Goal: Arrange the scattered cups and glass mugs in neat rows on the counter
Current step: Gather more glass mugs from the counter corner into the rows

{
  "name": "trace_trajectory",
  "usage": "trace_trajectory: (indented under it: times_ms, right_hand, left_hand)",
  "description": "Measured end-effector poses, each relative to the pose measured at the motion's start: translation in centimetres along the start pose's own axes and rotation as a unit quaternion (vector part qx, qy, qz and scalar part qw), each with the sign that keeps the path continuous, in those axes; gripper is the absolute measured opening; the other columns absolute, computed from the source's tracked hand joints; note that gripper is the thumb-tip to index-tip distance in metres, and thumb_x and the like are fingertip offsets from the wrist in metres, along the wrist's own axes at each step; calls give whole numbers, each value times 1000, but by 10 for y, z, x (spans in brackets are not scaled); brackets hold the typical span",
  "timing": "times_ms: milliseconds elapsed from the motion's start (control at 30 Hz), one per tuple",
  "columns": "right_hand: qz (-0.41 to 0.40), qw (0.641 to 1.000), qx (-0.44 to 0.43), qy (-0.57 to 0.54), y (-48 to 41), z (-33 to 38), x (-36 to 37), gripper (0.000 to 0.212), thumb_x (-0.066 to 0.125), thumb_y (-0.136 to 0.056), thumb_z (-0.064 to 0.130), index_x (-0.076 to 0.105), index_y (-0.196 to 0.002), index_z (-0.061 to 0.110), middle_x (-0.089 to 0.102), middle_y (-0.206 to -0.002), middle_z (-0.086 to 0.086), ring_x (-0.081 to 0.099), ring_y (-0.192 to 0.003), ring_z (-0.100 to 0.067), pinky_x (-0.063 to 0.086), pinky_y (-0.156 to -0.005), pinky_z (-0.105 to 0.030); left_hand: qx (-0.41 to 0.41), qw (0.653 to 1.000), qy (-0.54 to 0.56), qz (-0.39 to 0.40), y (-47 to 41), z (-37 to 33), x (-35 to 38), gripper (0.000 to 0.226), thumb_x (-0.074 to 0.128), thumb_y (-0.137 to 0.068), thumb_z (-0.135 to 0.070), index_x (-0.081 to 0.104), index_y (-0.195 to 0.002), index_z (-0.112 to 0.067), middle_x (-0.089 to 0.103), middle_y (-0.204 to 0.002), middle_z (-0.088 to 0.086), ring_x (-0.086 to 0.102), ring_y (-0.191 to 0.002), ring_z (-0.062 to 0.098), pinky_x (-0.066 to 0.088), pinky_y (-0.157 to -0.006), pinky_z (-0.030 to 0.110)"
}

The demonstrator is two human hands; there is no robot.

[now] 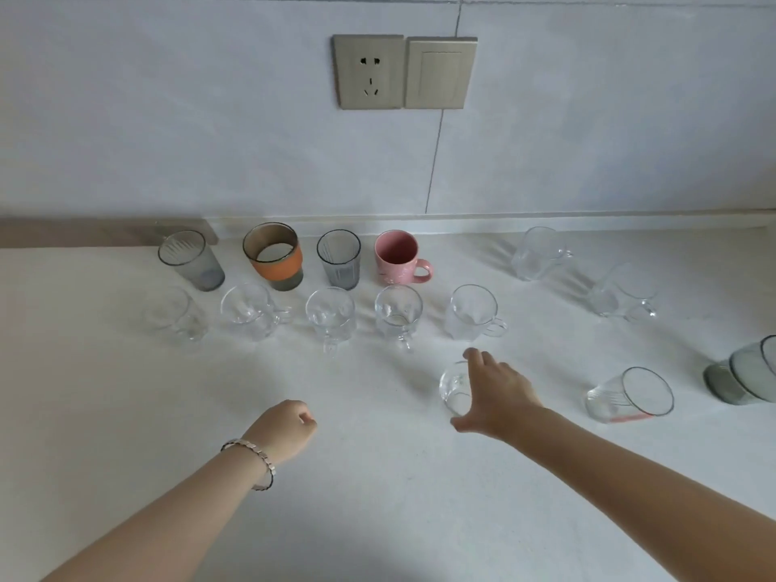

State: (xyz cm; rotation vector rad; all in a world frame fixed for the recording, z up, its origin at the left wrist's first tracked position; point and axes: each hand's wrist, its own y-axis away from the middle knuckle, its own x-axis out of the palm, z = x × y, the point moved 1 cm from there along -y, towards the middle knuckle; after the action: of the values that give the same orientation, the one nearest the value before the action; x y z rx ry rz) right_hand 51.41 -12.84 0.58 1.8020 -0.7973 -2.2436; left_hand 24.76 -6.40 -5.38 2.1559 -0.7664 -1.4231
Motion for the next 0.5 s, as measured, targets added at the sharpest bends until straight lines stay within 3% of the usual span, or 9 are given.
trace_trajectory:
  times_ms: [167,367,500]
  right_hand:
    - [10,993,-107,-45,-3,105,8,86,76,-66,43,31,-135,18,48,-131,1,51,-118,-23,43,-92,-31]
    - [10,985,-165,-55,-13,244,28,88,76,-67,41,30,-139,20,47,-132,0,49,-120,-23,44,-94,-33]
    - [2,983,-174,-54,-27,327,41,86,76,-68,40,31,-138,18,47,-131,-2,49,-119,-25,45,-93,-34]
  left_hand:
    - [-54,998,18,-13,16,81,-20,26,43,-88,-13,47,-65,-24,54,-79,-5,53,-80,17,35,-58,19]
    - [-100,994,15,-28,34,182,-61,23,44,-86,-13,45,-64,-20,48,-66,-7,50,-78,20,36,-68,23]
    - [-113,993,9,-24,39,241,-91,18,42,-86,-13,47,-69,-17,54,-81,2,49,-80,20,36,-71,24]
